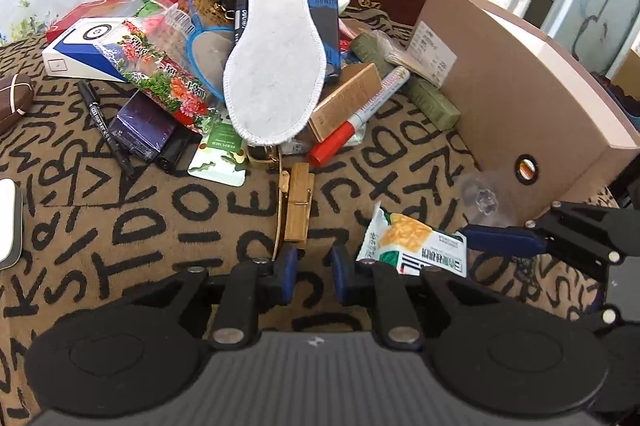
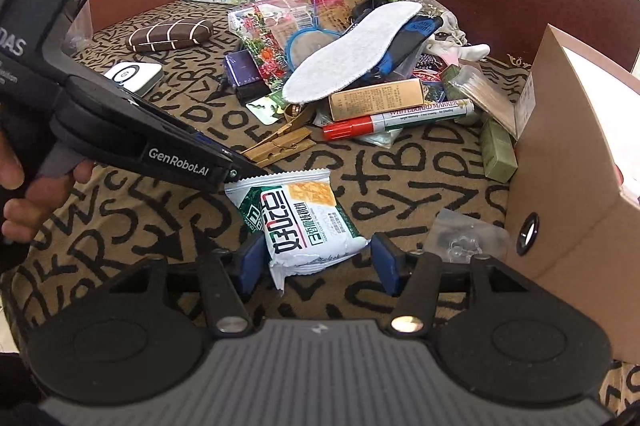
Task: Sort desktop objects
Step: 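Grasp the wooden clothespin with the left tool while the right tool approaches the snack packet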
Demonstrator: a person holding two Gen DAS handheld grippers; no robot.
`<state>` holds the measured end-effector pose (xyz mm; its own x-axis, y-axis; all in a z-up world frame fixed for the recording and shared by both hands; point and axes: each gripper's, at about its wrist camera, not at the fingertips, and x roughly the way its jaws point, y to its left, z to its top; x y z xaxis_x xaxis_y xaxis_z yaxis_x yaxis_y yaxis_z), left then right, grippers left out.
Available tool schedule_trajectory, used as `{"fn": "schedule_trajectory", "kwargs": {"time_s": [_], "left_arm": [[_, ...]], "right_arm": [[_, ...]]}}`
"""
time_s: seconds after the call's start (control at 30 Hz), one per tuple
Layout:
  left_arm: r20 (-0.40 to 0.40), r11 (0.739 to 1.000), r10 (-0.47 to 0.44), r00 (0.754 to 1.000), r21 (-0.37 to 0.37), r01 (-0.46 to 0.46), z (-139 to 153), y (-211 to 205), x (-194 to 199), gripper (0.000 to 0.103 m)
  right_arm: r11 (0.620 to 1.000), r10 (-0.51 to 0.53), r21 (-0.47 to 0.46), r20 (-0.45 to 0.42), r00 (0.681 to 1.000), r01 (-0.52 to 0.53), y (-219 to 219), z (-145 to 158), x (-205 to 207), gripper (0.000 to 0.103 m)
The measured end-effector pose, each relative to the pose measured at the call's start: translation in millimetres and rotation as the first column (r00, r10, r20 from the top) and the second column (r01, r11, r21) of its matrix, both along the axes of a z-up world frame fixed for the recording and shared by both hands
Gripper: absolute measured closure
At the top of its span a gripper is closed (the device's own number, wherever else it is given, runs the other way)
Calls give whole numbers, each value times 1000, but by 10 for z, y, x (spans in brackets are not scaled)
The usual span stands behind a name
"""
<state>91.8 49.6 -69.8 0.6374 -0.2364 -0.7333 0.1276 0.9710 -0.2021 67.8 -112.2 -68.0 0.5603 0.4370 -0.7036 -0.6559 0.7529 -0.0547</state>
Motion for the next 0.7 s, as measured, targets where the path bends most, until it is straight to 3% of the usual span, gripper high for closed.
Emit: {"fn": "schedule_trajectory", "kwargs": {"time_s": [0.27, 0.33, 0.4, 0.5, 0.7], "left_arm": [[15, 999, 46, 999, 13, -47, 5, 31, 160, 77], [19, 998, 53, 998, 15, -54, 12, 30, 203, 72], [28, 998, 55, 998, 19, -56, 20, 31, 221, 60], [39, 998, 53, 998, 36, -54, 8, 31, 243, 54], [53, 997, 67, 996, 32, -69, -7, 53, 357, 51]], "right_arm": [[1000, -7, 2, -15, 1000, 7, -42, -31, 7, 43], [1000, -10, 8, -18, 1000, 10, -43, -33, 28, 43], [1000, -3, 8, -14, 1000, 3, -29, -33, 45, 43], [1000, 19, 2, -8, 1000, -19, 0, -31, 69, 39], [999, 47, -4, 4, 999, -47, 81, -36, 141, 36]]}}
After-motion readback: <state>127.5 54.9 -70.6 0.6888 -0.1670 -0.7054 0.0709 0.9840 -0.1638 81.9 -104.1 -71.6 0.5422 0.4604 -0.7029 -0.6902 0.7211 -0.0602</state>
